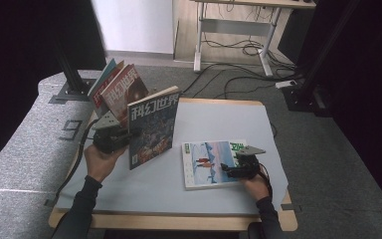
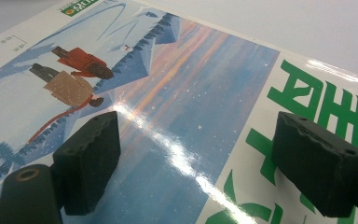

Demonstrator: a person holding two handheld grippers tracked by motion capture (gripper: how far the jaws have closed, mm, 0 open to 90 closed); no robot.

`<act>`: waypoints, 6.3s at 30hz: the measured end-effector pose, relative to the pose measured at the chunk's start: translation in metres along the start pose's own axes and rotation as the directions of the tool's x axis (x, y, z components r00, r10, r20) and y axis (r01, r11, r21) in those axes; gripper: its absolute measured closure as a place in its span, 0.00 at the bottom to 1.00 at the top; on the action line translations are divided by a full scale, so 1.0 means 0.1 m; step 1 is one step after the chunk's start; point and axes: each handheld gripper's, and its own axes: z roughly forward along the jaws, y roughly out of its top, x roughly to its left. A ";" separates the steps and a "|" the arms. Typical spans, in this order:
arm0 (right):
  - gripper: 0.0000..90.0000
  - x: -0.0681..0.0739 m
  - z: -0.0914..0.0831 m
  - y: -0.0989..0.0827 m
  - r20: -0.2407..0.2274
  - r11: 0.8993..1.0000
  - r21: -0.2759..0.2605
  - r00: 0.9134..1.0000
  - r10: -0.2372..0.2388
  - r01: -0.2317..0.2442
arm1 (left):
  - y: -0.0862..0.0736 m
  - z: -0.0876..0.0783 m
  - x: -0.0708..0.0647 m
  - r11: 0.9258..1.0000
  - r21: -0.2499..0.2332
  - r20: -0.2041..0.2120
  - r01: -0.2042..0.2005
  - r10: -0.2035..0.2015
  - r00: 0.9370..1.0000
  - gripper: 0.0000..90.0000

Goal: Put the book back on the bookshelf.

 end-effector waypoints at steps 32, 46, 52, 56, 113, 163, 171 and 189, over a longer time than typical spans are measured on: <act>0.16 0.00 0.00 0.00 0.001 1.000 -0.002 1.000 0.002 -0.002 | -0.25 -0.43 0.49 0.975 -0.126 -0.183 0.185 -0.206 0.961 0.92; 0.16 0.00 0.00 0.00 0.001 1.000 -0.002 1.000 0.002 -0.002 | -0.21 -0.28 0.46 0.981 -0.104 -0.245 0.166 -0.187 0.951 0.92; 0.16 0.00 0.00 0.00 0.001 1.000 -0.002 1.000 0.002 -0.002 | -0.19 -0.26 0.49 0.976 -0.128 -0.261 0.179 -0.207 0.943 0.92; 0.16 0.00 0.00 0.00 0.001 1.000 -0.002 1.000 0.002 -0.002 | -0.14 -0.24 0.49 0.974 -0.141 -0.259 0.178 -0.210 0.943 0.92; 0.16 0.00 0.00 0.00 0.000 1.000 -0.004 1.000 0.002 -0.002 | -0.05 0.11 0.56 0.971 -0.170 -0.336 0.169 -0.219 0.916 0.92; 0.16 0.00 0.00 0.00 -0.002 1.000 -0.004 1.000 0.001 -0.001 | -0.05 -0.05 0.58 0.980 -0.056 -0.314 0.192 -0.200 0.928 0.92; 0.16 0.00 0.00 0.00 -0.002 1.000 -0.004 1.000 0.001 -0.001 | 0.03 0.01 0.56 0.979 -0.105 -0.336 0.176 -0.201 0.920 0.92; 0.16 0.00 0.00 0.00 -0.003 1.000 -0.004 1.000 0.001 -0.001 | 0.16 0.05 0.50 0.975 -0.176 -0.342 0.138 -0.192 0.920 0.92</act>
